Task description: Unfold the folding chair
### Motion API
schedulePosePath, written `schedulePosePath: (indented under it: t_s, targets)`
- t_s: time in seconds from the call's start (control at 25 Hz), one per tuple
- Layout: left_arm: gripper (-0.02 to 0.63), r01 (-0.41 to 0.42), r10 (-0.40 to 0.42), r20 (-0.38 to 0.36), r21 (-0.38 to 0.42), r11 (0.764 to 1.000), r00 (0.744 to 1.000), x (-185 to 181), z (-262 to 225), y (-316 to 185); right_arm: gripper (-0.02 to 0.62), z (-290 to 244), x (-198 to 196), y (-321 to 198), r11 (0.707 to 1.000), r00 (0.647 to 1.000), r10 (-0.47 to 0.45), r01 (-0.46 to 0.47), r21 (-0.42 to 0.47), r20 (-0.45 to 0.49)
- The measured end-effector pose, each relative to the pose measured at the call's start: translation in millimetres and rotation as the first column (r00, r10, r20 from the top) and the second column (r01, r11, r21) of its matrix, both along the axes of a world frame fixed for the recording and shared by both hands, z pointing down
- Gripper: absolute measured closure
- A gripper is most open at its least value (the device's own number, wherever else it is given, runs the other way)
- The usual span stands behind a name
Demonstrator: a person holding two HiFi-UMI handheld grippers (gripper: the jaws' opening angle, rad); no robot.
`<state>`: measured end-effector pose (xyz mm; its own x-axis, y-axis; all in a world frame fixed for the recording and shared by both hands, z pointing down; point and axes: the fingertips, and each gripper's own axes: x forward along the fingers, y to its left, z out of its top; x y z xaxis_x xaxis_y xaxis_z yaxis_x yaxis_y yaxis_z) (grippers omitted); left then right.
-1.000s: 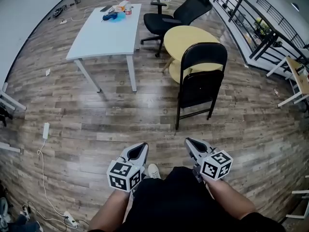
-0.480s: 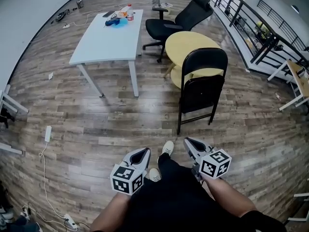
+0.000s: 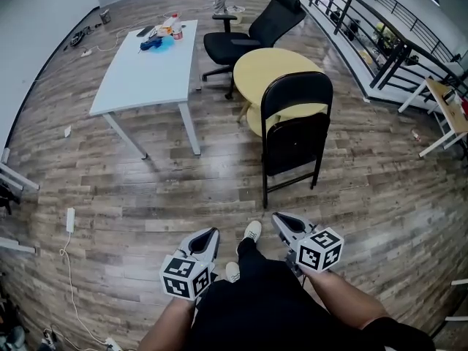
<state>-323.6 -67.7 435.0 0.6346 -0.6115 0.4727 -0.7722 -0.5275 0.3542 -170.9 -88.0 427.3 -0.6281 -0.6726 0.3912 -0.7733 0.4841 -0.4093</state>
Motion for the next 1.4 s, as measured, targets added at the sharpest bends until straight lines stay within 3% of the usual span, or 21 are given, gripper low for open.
schedulePosePath:
  t_s: [0.68,1.4]
  targets:
    - [0.598,-0.111,0.111,0.009,-0.013,0.994,0.994,50,7,-71,0.589,29,44,-35,0.990,0.994,0.113,-0.112,-0.082,0.010]
    - [0.600,-0.239,0.239,0.062,0.002,0.971,0.969,107,-3,-199,0.589,27,105,-142,0.962,0.964,0.263,-0.260,-0.085,0.028]
